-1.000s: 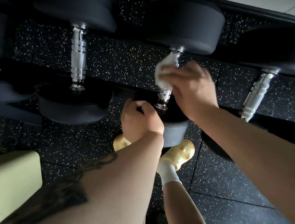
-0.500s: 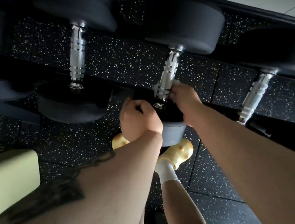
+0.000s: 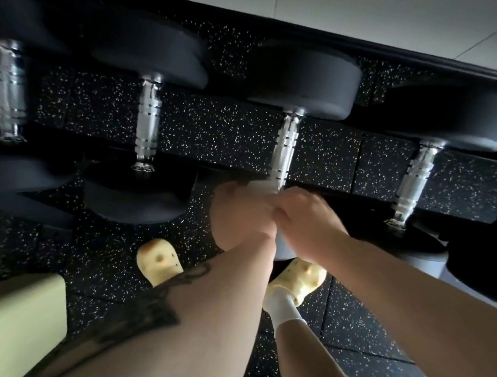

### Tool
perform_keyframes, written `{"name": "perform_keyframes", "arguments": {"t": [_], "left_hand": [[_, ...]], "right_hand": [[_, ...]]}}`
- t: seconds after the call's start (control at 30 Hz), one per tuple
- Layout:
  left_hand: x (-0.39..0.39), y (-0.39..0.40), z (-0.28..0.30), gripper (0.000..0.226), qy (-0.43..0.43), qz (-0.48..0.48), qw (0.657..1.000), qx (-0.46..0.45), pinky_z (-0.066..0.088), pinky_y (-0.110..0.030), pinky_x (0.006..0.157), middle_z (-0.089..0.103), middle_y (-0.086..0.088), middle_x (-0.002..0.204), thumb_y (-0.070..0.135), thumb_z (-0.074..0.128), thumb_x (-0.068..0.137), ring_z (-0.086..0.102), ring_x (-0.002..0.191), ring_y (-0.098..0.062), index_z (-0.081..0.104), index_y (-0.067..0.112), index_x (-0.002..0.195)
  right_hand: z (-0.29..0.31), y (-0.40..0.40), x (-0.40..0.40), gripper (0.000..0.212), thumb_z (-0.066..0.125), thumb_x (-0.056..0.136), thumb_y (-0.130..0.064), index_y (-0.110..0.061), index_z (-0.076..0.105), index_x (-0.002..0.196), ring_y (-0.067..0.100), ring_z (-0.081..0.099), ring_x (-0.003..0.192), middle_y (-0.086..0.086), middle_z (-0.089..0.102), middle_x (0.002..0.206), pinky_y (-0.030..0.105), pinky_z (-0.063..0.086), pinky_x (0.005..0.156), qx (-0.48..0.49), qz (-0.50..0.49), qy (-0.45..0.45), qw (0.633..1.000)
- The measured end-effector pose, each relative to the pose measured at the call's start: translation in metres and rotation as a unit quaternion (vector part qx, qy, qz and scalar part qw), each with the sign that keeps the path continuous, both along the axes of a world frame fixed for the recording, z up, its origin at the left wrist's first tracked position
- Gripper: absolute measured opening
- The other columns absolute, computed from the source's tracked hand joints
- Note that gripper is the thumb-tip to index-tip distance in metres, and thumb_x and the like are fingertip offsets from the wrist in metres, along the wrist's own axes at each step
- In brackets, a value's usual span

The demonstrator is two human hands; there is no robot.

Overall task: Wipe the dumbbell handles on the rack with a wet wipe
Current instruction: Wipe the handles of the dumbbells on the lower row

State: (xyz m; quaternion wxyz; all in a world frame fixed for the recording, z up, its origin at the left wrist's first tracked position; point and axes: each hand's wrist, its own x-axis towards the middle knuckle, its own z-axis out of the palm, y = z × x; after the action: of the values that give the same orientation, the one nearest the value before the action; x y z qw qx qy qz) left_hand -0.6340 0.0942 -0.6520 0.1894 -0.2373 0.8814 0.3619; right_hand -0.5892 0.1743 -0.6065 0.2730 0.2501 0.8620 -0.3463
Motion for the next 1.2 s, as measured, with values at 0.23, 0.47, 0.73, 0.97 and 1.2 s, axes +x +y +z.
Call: {"name": "perform_keyframes", "arguments": {"t": [0.23,0.47,0.73,0.97,1.2], "left_hand": [[-0.042,-0.063,0.011,0.032,-0.049,-0.276,0.952,0.123,0.039,-0.032,0.104,0.053,0.002,0.128,0.025,0.045,0.097,0.050,0.118,-0.013,0.050,0.018,0.128],[-0.120,-0.161,0.052,0.027,0.191,-0.392,0.899,0.048,0.040,-0.023,0.095,0.058,0.005,0.116,0.005,0.049,0.090,0.050,0.110,-0.009,0.062,0.018,0.111],[-0.180,-0.181,0.006,0.037,-0.038,-0.361,0.931,0.051,0.029,-0.036,0.109,0.051,-0.016,0.134,0.017,0.034,0.102,0.045,0.126,-0.027,0.050,-0.002,0.130],[-0.172,-0.161,-0.007,0.035,-0.060,-0.131,0.986,0.089,0.039,-0.038,0.105,0.059,-0.006,0.127,0.015,0.041,0.092,0.054,0.117,-0.024,0.062,0.011,0.120],[-0.166,-0.143,0.000,0.036,-0.035,-0.015,0.999,0.016,0.047,-0.036,0.096,0.063,0.002,0.121,0.020,0.044,0.088,0.059,0.108,-0.023,0.064,0.026,0.118]], "right_hand": [[0.028,-0.020,0.032,0.037,0.044,0.095,-0.017,-0.033,0.060,0.124,0.021,0.058,0.100,0.000,0.061,0.118,0.024,0.039,0.073,0.113,-0.170,-0.037,0.978],[0.024,-0.140,-0.083,0.029,0.040,0.095,-0.016,-0.024,0.065,0.108,0.020,0.052,0.075,0.006,0.068,0.097,0.026,0.039,0.063,0.018,-0.258,0.011,0.966],[-0.002,-0.172,-0.141,0.031,0.035,0.097,-0.024,-0.024,0.064,0.107,0.024,0.060,0.089,0.003,0.066,0.100,0.034,0.050,0.076,0.030,-0.333,-0.001,0.942],[-0.001,-0.174,-0.130,0.028,0.037,0.098,-0.035,-0.030,0.063,0.110,0.014,0.058,0.070,-0.008,0.063,0.086,0.024,0.041,0.056,0.067,-0.160,0.110,0.979],[-0.019,-0.153,-0.167,0.034,0.036,0.098,-0.029,-0.020,0.064,0.082,0.024,0.057,0.071,0.002,0.058,0.072,0.026,0.039,0.055,0.014,-0.252,-0.098,0.963]]}}
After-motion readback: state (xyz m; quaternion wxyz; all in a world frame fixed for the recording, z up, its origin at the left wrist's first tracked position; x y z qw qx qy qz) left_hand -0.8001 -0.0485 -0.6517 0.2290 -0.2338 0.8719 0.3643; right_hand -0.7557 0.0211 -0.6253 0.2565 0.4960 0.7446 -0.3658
